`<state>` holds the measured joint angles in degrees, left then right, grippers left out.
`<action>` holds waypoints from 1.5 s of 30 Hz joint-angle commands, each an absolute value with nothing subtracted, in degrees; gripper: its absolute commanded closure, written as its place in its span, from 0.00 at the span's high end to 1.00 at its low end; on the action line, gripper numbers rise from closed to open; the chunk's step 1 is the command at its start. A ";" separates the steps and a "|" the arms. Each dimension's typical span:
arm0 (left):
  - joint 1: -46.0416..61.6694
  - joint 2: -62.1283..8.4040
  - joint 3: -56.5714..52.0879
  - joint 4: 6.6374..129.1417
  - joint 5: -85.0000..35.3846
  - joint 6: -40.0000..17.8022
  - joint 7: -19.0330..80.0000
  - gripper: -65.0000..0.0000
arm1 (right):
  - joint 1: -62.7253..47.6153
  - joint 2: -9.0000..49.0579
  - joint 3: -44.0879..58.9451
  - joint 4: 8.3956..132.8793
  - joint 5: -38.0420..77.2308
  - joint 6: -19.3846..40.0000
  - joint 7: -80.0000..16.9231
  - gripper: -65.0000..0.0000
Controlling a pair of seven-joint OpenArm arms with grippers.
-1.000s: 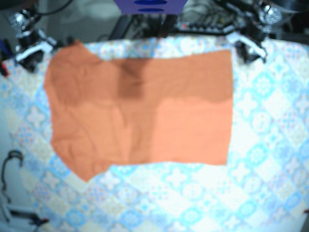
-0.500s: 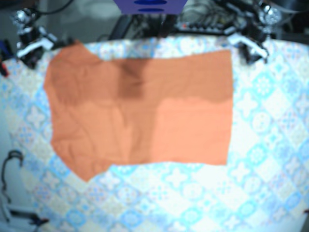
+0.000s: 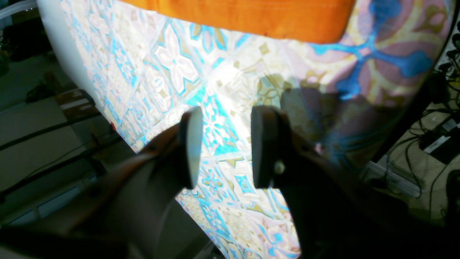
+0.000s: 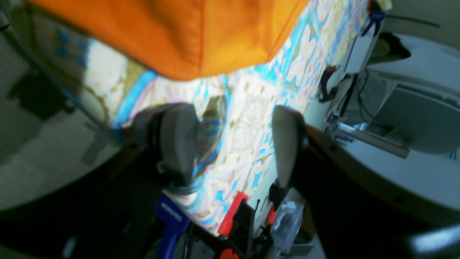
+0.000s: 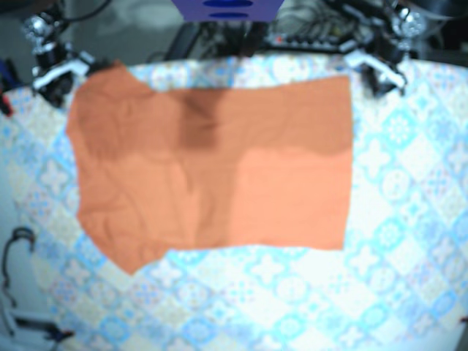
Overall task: Fold the T-shirt properly
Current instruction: 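Close the right gripper on the shirt's shoulder edge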
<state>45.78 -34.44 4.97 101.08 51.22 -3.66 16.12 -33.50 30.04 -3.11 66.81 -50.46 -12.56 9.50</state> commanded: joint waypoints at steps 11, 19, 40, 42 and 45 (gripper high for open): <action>46.20 -35.12 4.44 102.02 51.38 -2.68 16.31 0.35 | -34.42 29.93 -10.42 66.95 -51.38 -8.66 12.00 0.54; 46.20 -33.63 4.35 102.02 51.47 -2.68 16.31 0.35 | -34.42 29.93 -12.35 69.49 -51.38 -8.66 12.00 0.54; 46.11 -32.40 4.26 101.93 51.38 -2.68 16.31 0.35 | -33.36 29.93 -12.18 69.23 -51.38 -8.66 12.00 0.15; 46.11 -32.31 4.44 101.76 51.38 -2.68 16.31 0.35 | -32.75 29.93 -12.18 69.23 -51.38 -8.66 11.91 0.06; 46.11 -32.31 4.70 101.58 51.38 -2.68 16.31 0.35 | -31.34 29.93 -12.18 69.14 -51.38 -8.66 11.82 0.01</action>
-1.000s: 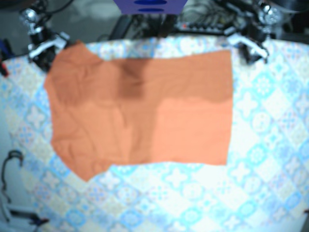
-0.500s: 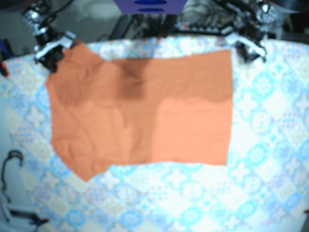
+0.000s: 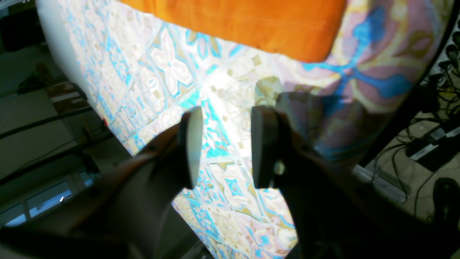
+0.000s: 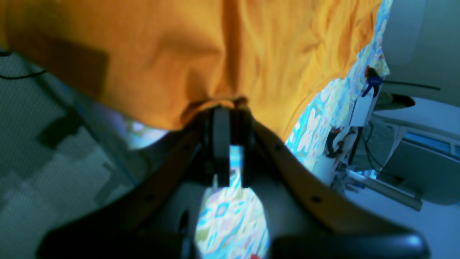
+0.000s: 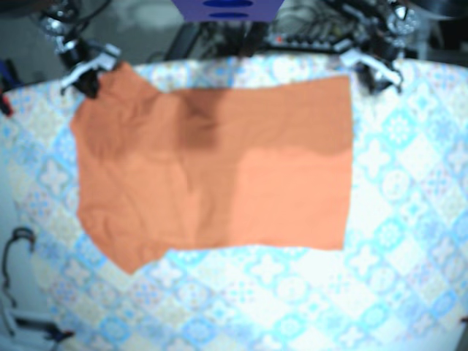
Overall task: Fold the T-shirt properly
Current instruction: 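Close the right gripper on the shirt's shoulder edge, then close the left gripper on the opposite shoulder edge of the shirt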
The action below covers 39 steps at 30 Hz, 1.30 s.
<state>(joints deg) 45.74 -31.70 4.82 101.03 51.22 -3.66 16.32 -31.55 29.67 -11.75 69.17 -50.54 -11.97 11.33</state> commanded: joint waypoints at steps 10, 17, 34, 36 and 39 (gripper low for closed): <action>42.42 -32.31 5.93 94.11 51.30 -2.68 16.31 0.35 | -31.25 29.93 -12.18 69.14 -51.38 -8.66 11.82 0.01; 37.23 -32.31 8.92 89.54 51.30 -2.68 16.22 0.35 | -31.25 29.93 -12.18 69.14 -51.38 -8.66 11.82 0.01; 32.84 -32.40 16.48 84.26 51.65 -2.68 16.31 0.35 | -31.43 29.93 -12.26 69.14 -51.38 -8.66 9.54 0.01; 35.30 -32.84 16.13 86.90 51.91 -2.68 16.31 0.35 | -31.43 29.93 -12.26 69.14 -51.38 -8.66 9.54 0.01; 37.49 -33.01 16.04 90.68 51.91 -2.95 16.31 0.35 | -31.43 29.93 -12.26 69.14 -51.38 -8.66 9.54 0.01</action>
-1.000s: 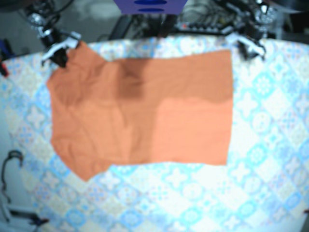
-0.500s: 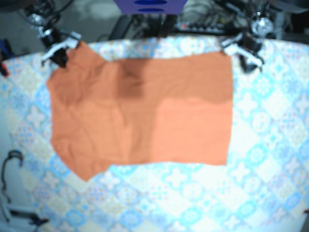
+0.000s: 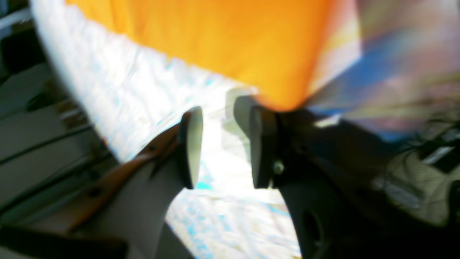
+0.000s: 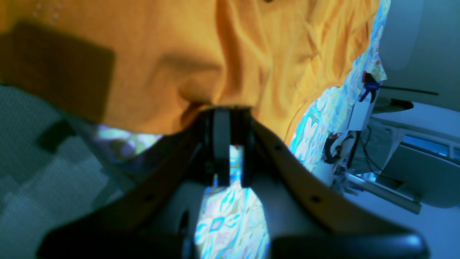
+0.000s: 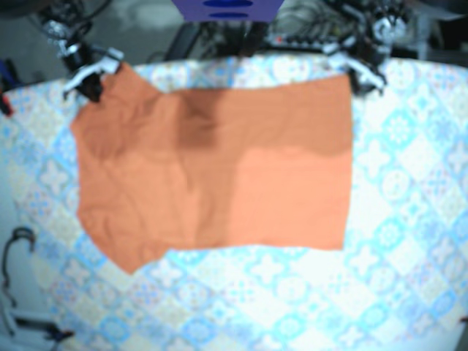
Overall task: Fold the T-shirt properly
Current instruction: 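Close the left gripper on the opposite shoulder edge of the shirt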
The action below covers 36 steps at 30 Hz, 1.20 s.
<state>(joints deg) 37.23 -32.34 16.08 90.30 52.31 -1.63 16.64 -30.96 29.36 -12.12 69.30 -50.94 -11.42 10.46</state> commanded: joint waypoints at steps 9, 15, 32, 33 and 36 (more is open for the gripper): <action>39.96 -34.42 16.40 97.63 51.30 -7.25 20.18 0.35 | -31.34 29.93 -12.26 69.14 -51.47 -8.66 9.36 0.02; 39.78 -34.33 16.40 97.63 51.30 -7.52 20.26 0.35 | -31.52 29.93 -12.26 69.14 -51.47 -8.66 9.27 0.02; 34.77 -33.98 17.54 95.16 51.21 -9.54 20.44 0.35 | -31.69 29.93 -12.35 69.14 -51.47 -8.66 9.27 0.02; 34.51 -33.89 17.54 95.16 51.21 -9.54 20.44 0.35 | -31.69 29.93 -12.35 69.14 -51.47 -8.66 9.27 0.02; 33.63 -32.84 17.54 94.11 51.21 -9.63 20.44 0.35 | -31.69 29.93 -12.35 69.14 -51.47 -8.66 9.27 0.02</action>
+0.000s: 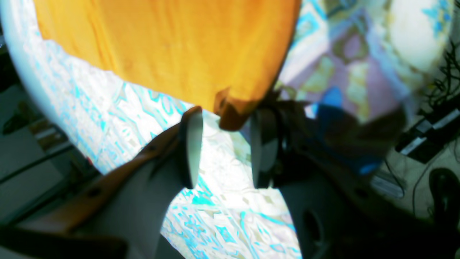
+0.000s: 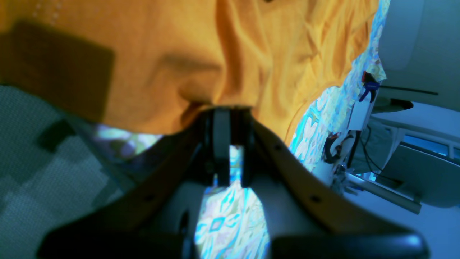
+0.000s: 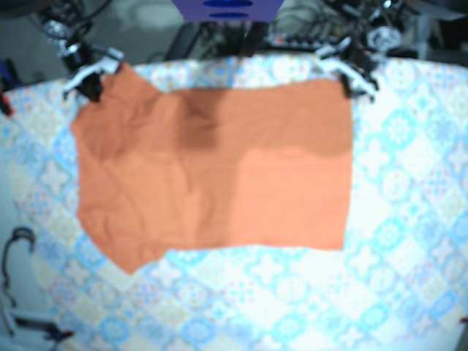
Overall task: Fold the T-shirt properly
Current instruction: 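Close the left gripper on the opposite shoulder edge of the shirt, then lift the shoulder edge with both grippers and pull it toward the hem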
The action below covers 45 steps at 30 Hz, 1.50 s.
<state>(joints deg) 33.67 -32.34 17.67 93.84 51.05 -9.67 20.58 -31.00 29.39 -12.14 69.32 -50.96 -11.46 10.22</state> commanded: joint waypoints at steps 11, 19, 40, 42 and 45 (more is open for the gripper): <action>32.57 -32.75 17.63 91.65 51.21 -10.68 20.00 0.35 | -32.13 29.85 -12.35 69.14 -51.47 -8.66 9.27 0.02; 32.48 -32.84 22.46 91.74 51.30 -10.68 20.35 0.34 | -32.13 29.85 -12.35 69.14 -51.47 -8.66 9.19 0.01; 33.89 -33.36 22.02 92.53 51.38 -10.24 20.26 0.00 | -33.36 30.11 -11.74 70.11 -51.47 -8.66 9.36 0.00; 34.51 -34.24 22.02 94.29 51.30 -10.24 20.35 0.00 | -33.36 30.20 -11.74 70.46 -51.47 -8.66 9.54 0.00; 35.82 -34.51 20.88 97.10 51.30 -10.15 20.35 0.00 | -34.15 30.29 -11.38 72.04 -51.38 -8.66 9.54 0.00</action>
